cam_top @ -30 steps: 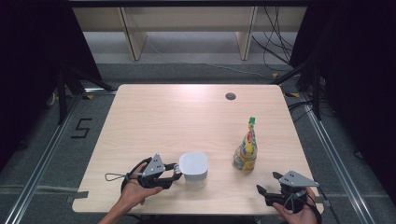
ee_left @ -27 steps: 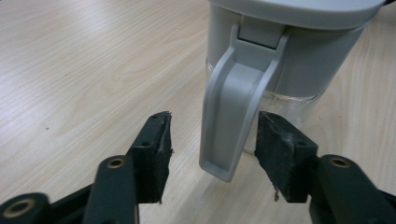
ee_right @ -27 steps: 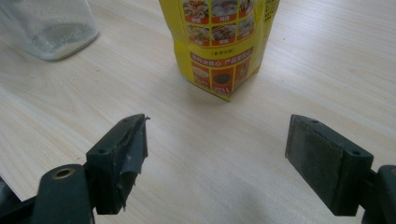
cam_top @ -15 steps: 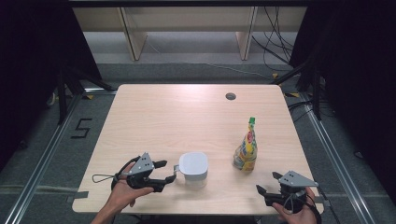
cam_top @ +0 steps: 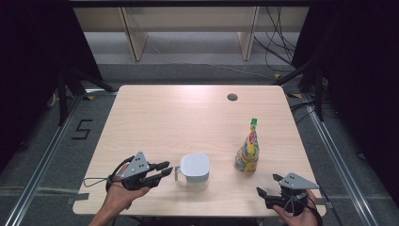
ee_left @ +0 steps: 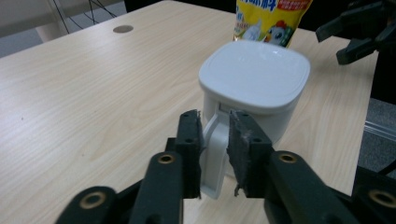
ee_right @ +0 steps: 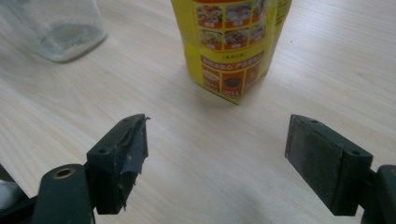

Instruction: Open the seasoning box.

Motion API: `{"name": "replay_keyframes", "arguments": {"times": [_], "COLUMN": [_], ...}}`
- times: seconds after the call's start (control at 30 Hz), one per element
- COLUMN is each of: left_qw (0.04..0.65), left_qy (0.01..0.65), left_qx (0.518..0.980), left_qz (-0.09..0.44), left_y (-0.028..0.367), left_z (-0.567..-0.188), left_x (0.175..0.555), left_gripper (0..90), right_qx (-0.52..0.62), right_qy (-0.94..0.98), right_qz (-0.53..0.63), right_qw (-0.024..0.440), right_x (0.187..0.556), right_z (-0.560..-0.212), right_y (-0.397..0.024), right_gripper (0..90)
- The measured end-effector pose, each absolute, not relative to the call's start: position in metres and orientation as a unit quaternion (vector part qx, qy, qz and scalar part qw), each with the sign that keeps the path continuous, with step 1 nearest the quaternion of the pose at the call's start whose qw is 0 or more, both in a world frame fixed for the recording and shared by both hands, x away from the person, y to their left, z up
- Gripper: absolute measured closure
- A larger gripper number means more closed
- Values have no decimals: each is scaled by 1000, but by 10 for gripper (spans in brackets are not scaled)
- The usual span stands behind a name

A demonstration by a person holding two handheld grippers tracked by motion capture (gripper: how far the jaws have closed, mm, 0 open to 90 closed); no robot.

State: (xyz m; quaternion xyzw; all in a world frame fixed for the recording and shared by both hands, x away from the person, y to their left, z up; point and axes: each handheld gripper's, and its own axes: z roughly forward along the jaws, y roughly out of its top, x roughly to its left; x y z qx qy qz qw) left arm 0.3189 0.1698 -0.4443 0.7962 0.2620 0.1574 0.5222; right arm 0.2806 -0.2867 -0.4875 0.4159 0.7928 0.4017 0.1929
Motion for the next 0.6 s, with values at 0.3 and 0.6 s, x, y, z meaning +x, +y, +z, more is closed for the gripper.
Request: {"name": "replay_keyframes", "arguments": {"times": [0.3,0.6], "left_qw": [531,523], "left_qy": [252,257], "left_qx": [794,800], "left_qz": [154,147], "left_y": [151,138], "left_z": [-435,-436], "left_x": [327,335], "left_gripper": [873,886], "right_qx": [397,375], "right_qy": [799,806], "right_qz": [411,417], "right_qw": [190,189], "right_x": [273,273], "right_z": [-484,-486], "right_y": [-273,-269], "right_gripper": [249,294]}}
